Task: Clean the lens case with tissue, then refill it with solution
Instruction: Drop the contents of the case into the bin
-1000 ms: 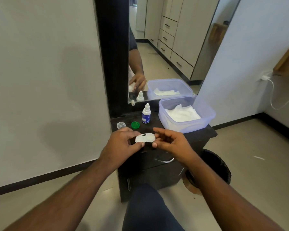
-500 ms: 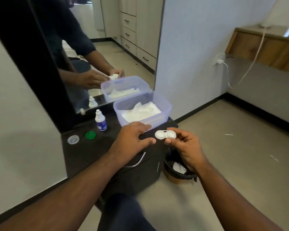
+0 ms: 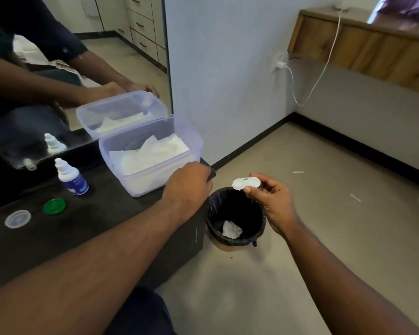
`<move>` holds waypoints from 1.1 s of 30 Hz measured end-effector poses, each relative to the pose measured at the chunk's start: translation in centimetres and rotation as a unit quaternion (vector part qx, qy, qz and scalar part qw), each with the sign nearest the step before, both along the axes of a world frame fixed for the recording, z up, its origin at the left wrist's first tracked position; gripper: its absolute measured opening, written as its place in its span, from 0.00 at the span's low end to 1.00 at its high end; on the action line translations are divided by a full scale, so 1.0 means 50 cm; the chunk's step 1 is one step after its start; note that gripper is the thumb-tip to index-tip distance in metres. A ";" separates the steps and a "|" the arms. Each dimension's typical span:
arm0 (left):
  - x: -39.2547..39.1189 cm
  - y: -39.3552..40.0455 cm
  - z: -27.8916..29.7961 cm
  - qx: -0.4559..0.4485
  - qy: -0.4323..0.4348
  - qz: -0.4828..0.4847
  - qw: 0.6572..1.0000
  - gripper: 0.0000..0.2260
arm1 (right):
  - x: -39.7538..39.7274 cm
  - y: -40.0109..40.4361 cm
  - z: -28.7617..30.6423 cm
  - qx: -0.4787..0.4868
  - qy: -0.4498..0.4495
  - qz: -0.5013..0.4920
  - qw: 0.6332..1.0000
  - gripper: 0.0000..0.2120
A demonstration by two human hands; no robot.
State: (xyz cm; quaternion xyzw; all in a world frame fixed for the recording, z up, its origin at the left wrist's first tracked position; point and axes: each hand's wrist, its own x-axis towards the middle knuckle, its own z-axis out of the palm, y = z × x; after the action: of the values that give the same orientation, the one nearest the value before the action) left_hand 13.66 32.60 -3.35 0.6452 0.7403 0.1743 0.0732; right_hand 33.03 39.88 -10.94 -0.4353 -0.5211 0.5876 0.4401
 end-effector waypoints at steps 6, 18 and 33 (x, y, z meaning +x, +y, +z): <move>-0.006 0.037 -0.017 -0.048 0.077 0.012 0.996 0.08 | 0.017 0.066 -0.013 0.024 -0.051 -0.006 0.998 0.19; -0.010 0.046 -0.034 -0.059 0.099 0.004 0.993 0.10 | 0.005 0.217 0.014 0.361 -0.609 0.222 0.670 0.15; -0.014 0.045 -0.056 -0.061 0.112 0.000 0.992 0.09 | -0.083 0.205 0.078 0.517 -0.750 0.317 0.264 0.11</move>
State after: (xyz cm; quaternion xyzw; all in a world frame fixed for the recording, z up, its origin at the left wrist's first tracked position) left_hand 12.97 34.86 -6.17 0.6551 0.7530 0.0554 0.0289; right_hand 28.90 50.11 -7.04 -0.1626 -0.9094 -0.3015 -0.2359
